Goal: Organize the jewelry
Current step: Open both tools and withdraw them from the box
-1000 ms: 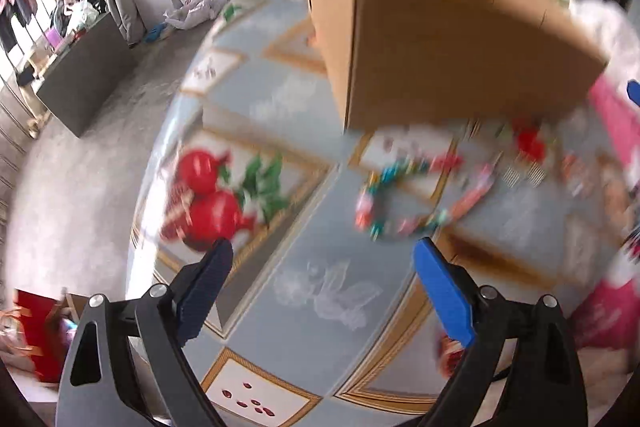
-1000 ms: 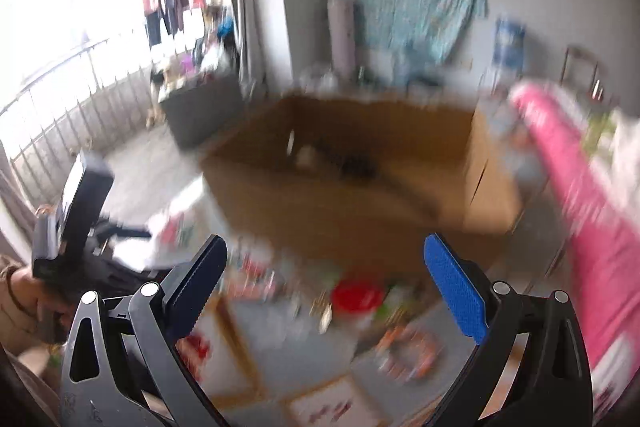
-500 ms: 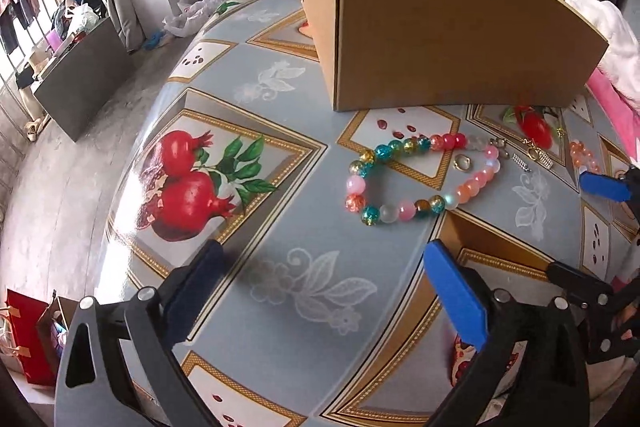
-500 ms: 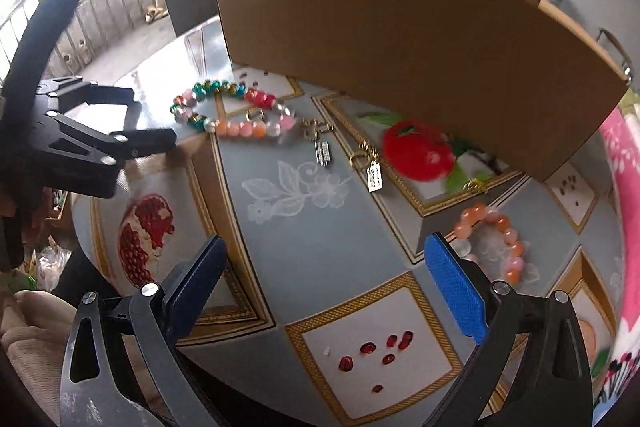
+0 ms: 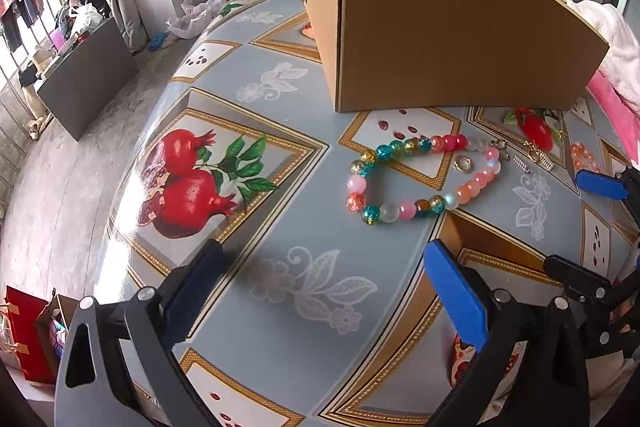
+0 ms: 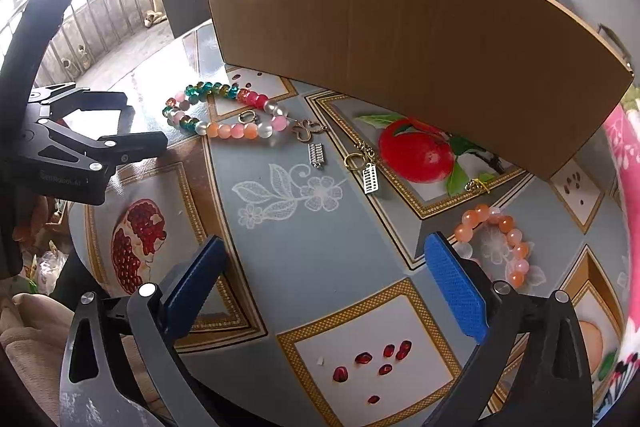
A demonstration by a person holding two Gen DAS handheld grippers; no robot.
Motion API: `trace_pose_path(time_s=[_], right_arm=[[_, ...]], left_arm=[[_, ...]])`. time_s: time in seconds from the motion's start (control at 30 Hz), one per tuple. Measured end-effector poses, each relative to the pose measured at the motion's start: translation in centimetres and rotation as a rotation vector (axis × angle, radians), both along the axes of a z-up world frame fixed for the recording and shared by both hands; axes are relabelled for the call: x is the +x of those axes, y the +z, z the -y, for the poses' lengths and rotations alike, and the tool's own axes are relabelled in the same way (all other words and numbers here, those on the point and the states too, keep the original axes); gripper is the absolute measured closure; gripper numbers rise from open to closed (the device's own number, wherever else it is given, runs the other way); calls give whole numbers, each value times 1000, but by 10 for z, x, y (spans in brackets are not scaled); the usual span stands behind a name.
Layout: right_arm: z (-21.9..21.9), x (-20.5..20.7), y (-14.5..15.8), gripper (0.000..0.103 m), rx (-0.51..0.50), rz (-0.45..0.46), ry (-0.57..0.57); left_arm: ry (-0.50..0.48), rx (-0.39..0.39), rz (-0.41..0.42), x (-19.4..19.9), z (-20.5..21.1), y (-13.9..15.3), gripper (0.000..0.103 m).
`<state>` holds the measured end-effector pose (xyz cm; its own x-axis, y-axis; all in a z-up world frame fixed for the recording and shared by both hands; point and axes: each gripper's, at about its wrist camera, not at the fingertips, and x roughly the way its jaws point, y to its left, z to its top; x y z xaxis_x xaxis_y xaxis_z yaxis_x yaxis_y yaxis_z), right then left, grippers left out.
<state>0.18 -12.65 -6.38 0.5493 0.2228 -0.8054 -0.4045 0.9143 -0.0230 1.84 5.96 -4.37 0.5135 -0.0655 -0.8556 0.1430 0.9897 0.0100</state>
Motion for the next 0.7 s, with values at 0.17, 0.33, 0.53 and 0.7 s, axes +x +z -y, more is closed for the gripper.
trace_pose_path(time_s=[0.17, 0.33, 0.53, 0.7], right_arm=[[-5, 0, -2, 8, 3, 7, 1], [-1, -1, 0, 8, 20, -4, -10], [13, -8, 18, 8, 92, 47, -26], [20, -5, 29, 8, 165, 42, -29]], left_arm=[[-10, -2, 11, -2, -1, 0, 4], [-18, -5, 27, -3, -1, 0, 4], [-26, -11, 53, -6, -1, 0, 4], [-35, -16, 77, -8, -2, 1, 5]])
